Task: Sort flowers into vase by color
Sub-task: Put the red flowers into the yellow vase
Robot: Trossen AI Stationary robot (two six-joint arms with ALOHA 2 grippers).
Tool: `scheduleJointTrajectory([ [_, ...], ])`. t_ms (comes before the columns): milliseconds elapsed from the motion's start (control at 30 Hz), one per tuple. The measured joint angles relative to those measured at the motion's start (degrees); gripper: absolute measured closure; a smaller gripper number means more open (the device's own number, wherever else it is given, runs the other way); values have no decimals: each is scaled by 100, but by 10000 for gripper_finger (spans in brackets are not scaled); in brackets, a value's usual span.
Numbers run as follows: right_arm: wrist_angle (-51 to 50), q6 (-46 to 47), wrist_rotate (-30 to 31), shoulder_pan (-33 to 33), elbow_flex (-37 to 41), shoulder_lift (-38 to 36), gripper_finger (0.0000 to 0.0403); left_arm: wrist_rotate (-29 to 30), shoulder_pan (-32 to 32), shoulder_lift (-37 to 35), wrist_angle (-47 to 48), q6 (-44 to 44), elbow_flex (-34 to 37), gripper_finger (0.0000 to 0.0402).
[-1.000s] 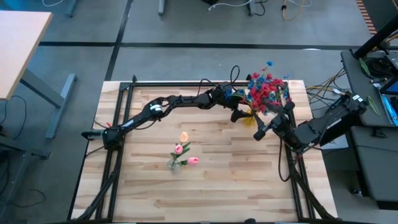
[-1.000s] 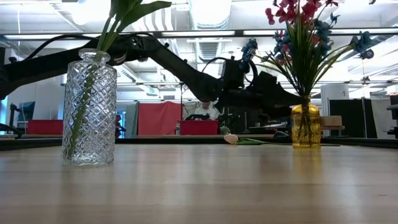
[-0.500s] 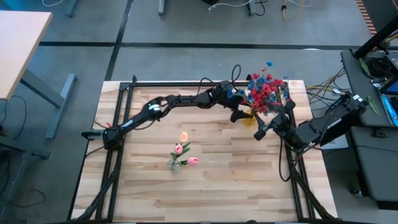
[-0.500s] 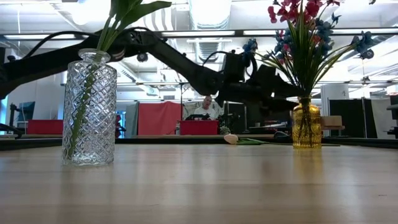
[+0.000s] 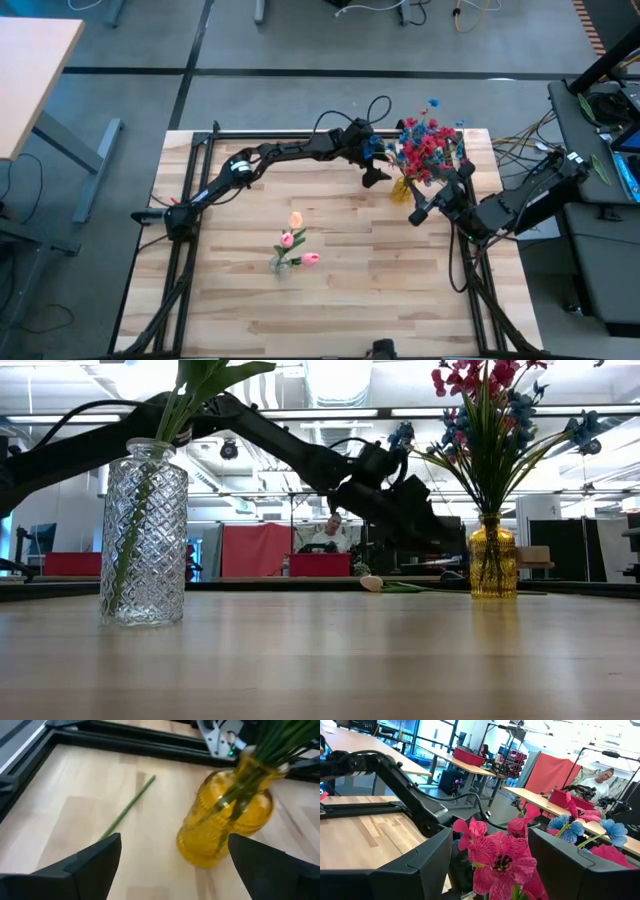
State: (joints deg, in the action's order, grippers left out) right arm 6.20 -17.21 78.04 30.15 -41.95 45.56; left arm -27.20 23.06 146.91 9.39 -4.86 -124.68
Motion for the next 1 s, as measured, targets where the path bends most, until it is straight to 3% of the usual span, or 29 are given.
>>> scheduleJointTrajectory([
  [167,2,10,3,-1,0,18,149,513,-12,-2,510,539,-2,52],
  [400,-2,-32,-33,0,0,35,149,572,46,-162,1738,899,-234,52],
  [500,-13,-33,-50,0,0,37,149,757,96,-159,2401,596,-471,52],
  [667,-33,-38,-59,0,2,76,149,1783,150,-161,3551,-380,-1047,52],
  [767,-56,-38,-59,0,2,79,149,2260,190,-179,3487,-1248,-1020,52],
  [1000,-128,-11,-68,0,4,79,149,2475,359,-146,3025,-2270,-987,60],
])
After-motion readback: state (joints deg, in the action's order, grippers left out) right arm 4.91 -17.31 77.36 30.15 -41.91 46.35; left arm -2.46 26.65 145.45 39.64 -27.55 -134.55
